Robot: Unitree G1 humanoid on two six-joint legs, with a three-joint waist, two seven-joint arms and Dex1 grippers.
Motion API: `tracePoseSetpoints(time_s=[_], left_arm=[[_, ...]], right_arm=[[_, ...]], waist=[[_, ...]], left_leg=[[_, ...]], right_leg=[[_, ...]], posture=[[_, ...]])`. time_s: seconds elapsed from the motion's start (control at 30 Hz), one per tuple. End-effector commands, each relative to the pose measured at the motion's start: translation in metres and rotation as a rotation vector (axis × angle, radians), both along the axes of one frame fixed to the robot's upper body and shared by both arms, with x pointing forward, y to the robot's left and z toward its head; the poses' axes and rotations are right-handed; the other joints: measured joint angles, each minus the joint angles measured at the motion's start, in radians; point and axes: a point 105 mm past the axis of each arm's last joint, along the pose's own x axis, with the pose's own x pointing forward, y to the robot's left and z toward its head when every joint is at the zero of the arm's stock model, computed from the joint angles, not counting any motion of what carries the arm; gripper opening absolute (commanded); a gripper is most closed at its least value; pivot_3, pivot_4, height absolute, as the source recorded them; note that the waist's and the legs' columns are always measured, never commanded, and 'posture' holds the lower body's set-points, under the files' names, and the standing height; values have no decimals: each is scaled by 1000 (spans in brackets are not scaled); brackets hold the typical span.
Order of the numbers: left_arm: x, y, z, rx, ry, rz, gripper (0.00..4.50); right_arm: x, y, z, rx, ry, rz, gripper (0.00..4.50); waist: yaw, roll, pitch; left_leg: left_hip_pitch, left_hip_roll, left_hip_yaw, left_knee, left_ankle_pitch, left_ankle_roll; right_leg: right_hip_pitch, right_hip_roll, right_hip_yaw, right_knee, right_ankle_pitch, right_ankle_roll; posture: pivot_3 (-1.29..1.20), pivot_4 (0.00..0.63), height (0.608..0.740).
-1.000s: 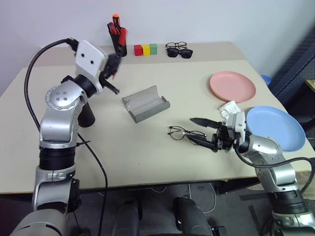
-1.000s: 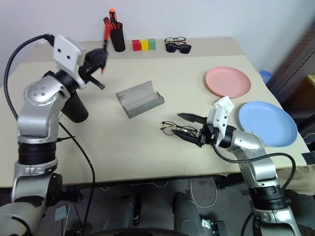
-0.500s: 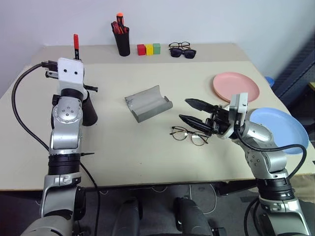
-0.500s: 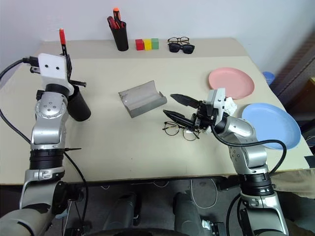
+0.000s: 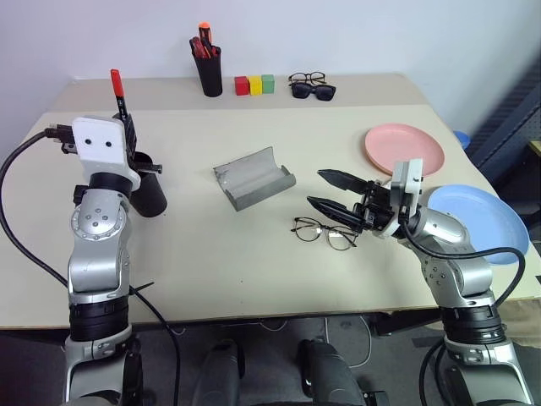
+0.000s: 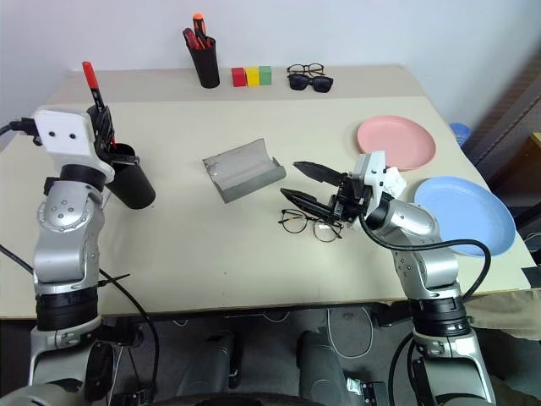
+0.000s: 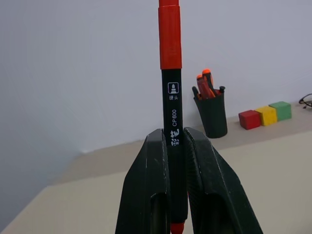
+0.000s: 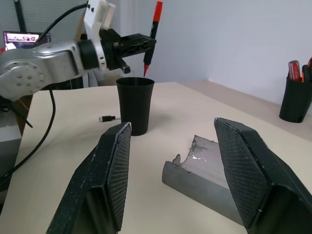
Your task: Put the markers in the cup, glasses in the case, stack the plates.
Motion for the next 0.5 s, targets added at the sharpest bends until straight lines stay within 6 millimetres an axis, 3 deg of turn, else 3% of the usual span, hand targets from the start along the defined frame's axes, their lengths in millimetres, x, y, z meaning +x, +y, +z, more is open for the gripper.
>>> tracePoseSetpoints(time_s=[0.03,0.2,0.3,0.47,0.5], left_arm=[[-7,4,6,9,-31,31,53],[1,0,-14,-6,17,33,53],[2,-1,-24,-10,46,21,1266],[-4,-7,-22,-41,16,-39,3853],[-6,-8,-19,-46,4,-58,3853]], right_arm=[[1,1,10,8,-47,6,2765],[2,0,7,5,-46,6,2765],[3,-2,6,2,-48,2,2765],[1,-8,1,-6,-43,-12,2765],[1,-9,0,-7,-40,-14,2765]], waist=[[0,0,0],[1,0,0],[0,0,0],[-1,0,0],[0,0,0]], left_leg=[[0,0,0,0,0,0],[0,0,0,0,0,0],[0,0,0,0,0,0],[0,0,0,0,0,0],[0,0,0,0,0,0]], right_leg=[[0,0,0,0,0,0],[0,0,0,0,0,0],[0,0,0,0,0,0],[0,0,0,0,0,0],[0,0,0,0,0,0]], posture=[[0,150,740],[0,150,740],[0,150,740],[0,150,740],[0,150,740]])
